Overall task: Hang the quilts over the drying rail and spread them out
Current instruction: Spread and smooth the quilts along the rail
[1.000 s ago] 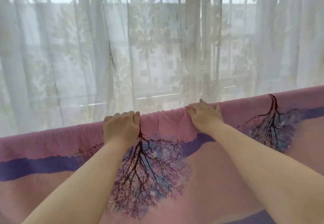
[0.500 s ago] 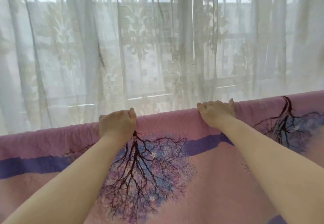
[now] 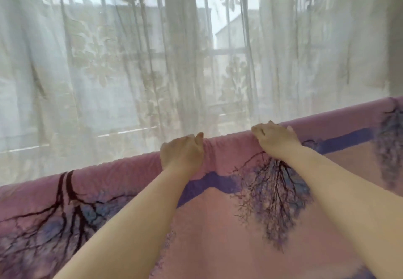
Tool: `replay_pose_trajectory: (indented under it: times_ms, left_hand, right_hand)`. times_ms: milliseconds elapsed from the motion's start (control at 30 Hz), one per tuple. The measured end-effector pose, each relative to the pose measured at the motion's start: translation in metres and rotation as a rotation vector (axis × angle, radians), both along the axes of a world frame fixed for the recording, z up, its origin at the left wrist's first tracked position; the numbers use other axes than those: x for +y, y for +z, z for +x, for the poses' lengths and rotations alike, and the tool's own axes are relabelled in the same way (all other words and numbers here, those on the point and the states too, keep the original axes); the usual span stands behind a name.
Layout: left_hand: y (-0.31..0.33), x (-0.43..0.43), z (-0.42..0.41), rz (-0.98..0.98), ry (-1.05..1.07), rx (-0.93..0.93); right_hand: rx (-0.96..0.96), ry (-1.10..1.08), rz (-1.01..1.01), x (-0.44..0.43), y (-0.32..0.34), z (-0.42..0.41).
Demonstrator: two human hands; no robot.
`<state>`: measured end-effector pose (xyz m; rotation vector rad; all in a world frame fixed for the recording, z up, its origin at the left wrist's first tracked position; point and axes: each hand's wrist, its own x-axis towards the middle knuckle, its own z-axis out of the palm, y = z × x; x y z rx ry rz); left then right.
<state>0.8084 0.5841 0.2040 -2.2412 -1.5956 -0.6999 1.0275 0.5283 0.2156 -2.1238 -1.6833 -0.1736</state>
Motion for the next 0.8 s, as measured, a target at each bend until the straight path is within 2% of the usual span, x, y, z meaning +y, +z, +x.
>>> replay_pose_trajectory:
  times_ms: [67,167,300,567,700,800]
  left_hand:
    - [-0.003,-0.005,0.004,0.072,0.045,-0.008]
    - [-0.005,-0.016,0.015,0.115,0.078,-0.038]
    - [-0.001,-0.021,0.009,0.047,0.197,-0.101]
    - [0.013,-0.013,0.033,-0.044,0.315,-0.121]
    - [0.017,-0.01,0.115,0.083,0.064,-0.151]
    - [0.017,-0.005,0.188,0.031,-0.09,-0.198]
  right_hand:
    - [-0.07,0.02,-0.079,-0.002,0.001,0.022]
    - [-0.153,0.075,-0.082,0.003,0.0,0.046]
    - [-0.071,0.132,-0.023,0.01,-0.008,0.061]
    - [-0.129,0.1,-0.121,0.029,0.006,0.089]
    - [-0.076,0.089,-0.137,0.043,0.01,0.086]
    - [0.135,0.219,0.044,0.049,0.004,0.096]
